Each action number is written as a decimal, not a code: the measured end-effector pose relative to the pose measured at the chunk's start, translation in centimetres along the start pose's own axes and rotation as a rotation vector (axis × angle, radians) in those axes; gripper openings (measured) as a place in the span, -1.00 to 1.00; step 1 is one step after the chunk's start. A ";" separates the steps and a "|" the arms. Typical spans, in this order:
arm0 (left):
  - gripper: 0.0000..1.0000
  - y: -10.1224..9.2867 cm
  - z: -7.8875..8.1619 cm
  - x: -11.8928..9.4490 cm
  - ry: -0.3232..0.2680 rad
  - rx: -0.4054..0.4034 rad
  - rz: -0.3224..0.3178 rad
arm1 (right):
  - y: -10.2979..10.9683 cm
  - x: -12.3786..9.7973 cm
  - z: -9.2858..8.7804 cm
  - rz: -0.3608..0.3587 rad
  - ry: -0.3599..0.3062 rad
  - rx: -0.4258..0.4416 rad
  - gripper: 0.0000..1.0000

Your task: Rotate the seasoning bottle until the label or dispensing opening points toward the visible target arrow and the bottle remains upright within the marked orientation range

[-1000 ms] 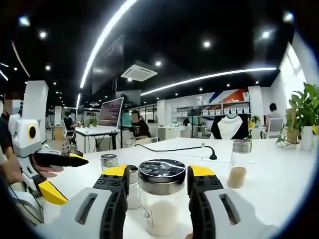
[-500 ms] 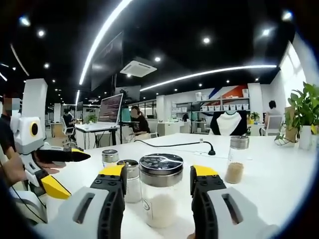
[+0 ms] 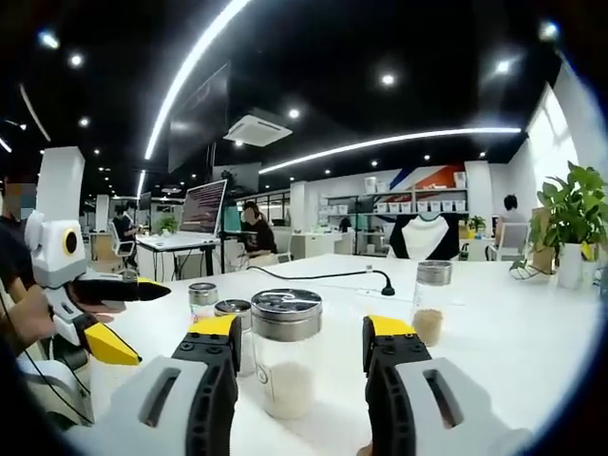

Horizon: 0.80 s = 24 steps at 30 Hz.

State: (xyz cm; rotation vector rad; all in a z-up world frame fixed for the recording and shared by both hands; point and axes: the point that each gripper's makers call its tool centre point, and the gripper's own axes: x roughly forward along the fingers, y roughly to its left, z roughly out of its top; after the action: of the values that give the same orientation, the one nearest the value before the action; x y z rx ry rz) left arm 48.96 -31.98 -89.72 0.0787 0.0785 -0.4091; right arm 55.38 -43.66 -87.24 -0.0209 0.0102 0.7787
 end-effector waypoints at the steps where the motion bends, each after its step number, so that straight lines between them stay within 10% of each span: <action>1: 0.86 0.0 0.0 0.0 0.000 0.001 0.002 | -0.2 -0.1 0.0 -0.005 -0.001 -0.001 0.01; 24: 0.89 1.3 0.4 -1.7 -0.003 0.001 0.029 | 0.7 2.9 -0.8 0.031 0.055 -0.042 0.01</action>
State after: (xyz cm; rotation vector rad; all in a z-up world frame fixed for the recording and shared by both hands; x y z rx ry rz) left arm 47.95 -30.18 -89.05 0.0797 0.0739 -0.3800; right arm 56.99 -41.16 -88.06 -0.0824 0.0469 0.8094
